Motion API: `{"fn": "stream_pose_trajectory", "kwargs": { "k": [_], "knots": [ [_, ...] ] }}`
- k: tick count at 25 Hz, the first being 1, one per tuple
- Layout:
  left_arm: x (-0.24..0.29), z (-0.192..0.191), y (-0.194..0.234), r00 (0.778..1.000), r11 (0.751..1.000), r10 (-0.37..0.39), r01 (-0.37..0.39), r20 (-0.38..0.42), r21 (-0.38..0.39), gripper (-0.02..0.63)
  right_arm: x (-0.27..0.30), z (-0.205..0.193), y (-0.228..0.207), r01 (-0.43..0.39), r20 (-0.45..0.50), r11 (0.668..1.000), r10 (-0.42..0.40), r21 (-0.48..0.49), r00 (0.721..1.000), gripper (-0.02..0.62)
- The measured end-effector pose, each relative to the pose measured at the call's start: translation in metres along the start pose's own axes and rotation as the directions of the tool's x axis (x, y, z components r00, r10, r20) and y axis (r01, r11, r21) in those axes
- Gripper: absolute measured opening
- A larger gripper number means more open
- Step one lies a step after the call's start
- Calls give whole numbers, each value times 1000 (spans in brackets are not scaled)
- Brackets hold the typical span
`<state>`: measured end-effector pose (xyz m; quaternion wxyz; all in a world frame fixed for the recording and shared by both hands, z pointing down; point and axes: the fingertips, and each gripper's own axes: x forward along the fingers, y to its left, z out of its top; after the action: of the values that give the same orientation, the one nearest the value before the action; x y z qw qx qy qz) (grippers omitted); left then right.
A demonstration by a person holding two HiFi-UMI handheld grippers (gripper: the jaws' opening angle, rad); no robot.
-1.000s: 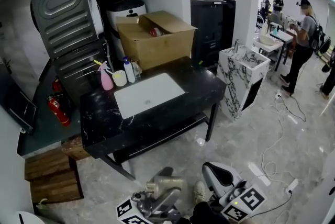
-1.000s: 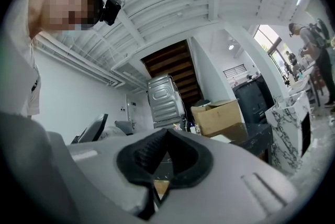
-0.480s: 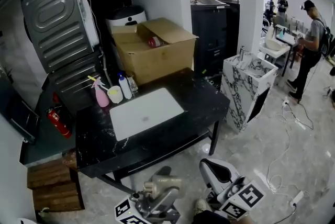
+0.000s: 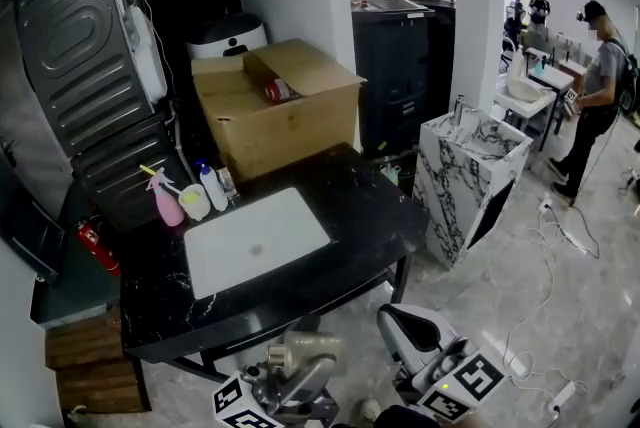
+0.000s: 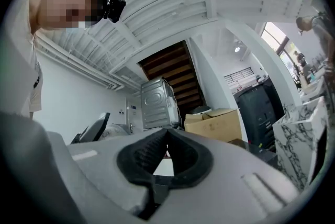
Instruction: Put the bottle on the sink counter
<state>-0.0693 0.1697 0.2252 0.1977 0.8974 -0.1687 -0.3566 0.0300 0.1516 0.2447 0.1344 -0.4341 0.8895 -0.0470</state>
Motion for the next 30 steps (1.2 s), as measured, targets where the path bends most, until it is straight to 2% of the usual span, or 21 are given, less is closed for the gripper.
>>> {"fn": "stream_pose_trajectory", "kwargs": {
  "k": [8, 16, 23, 30],
  "knots": [
    [38, -20, 26, 999, 999, -16, 15, -32, -28, 348, 2, 1, -48, 42, 9, 999, -42, 17, 999, 3],
    [57, -21, 59, 999, 1000, -12, 10, -48, -24, 348, 29, -13, -72, 26, -22, 999, -25, 39, 999, 3],
    [89, -10, 121, 999, 999, -10, 8, -42, -37, 348, 74, -17, -120, 46, -30, 998, -45, 32, 999, 3],
    [133, 14, 201, 999, 999, -15, 13, -40, -38, 348, 147, -13, -179, 56, -27, 998, -55, 7, 998, 3]
  ]
}}
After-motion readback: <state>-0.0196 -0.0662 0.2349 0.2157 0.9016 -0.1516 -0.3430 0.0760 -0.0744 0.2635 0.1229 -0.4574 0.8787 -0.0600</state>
